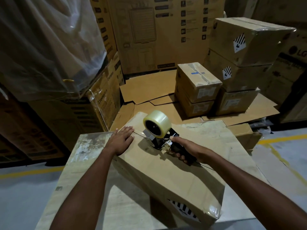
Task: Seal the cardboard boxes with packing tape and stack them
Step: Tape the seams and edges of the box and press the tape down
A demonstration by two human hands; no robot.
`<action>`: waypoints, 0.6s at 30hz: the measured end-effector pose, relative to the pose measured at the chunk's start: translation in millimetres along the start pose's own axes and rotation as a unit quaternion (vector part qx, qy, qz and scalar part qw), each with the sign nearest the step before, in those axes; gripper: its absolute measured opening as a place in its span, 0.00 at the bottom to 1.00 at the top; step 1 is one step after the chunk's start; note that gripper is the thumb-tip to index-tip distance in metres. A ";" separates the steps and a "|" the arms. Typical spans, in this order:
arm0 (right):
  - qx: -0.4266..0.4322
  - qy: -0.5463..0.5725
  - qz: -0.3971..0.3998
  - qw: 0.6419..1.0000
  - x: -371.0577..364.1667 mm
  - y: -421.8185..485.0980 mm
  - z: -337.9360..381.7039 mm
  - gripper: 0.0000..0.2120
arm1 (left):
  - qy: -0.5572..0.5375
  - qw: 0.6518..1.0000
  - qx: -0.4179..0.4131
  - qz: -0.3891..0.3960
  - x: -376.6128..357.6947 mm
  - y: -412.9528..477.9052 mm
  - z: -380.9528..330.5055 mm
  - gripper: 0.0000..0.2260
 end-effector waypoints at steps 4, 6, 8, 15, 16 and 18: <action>-0.004 -0.007 -0.002 1.000 23.6 -30.0 -18.3 0.28 | 0.005 1.000 0.009 0.000 -0.1 -0.5 -3.4 0.23; -0.004 -0.003 0.000 1.000 30.8 -39.8 -26.9 0.28 | 0.010 1.000 0.020 0.002 -1.6 0.3 -4.2 0.23; -0.006 0.008 0.006 1.000 33.0 -42.5 -32.3 0.30 | 0.026 0.999 0.036 0.012 -3.5 -0.5 -8.8 0.24; -0.003 -0.016 0.043 0.999 34.9 -42.8 -25.8 0.30 | 0.023 0.998 -0.053 0.023 -20.8 -19.5 -92.4 0.24; 0.000 -0.019 0.044 0.999 34.8 -43.1 -25.7 0.30 | 0.024 0.999 -0.046 0.018 -22.6 -21.0 -97.1 0.24; 0.000 -0.011 0.033 0.999 33.5 -41.7 -28.3 0.30 | 0.018 0.999 -0.031 0.011 -21.9 -20.9 -96.6 0.24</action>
Point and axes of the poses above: each hand's wrist, its own y-axis towards the middle knuckle, its own x-axis out of the back of the hand, z = x × y, the point moved 5 cm from there along y, towards the middle knuckle, and after that the axes turned 5 degrees about y, right-handed, at the moved point
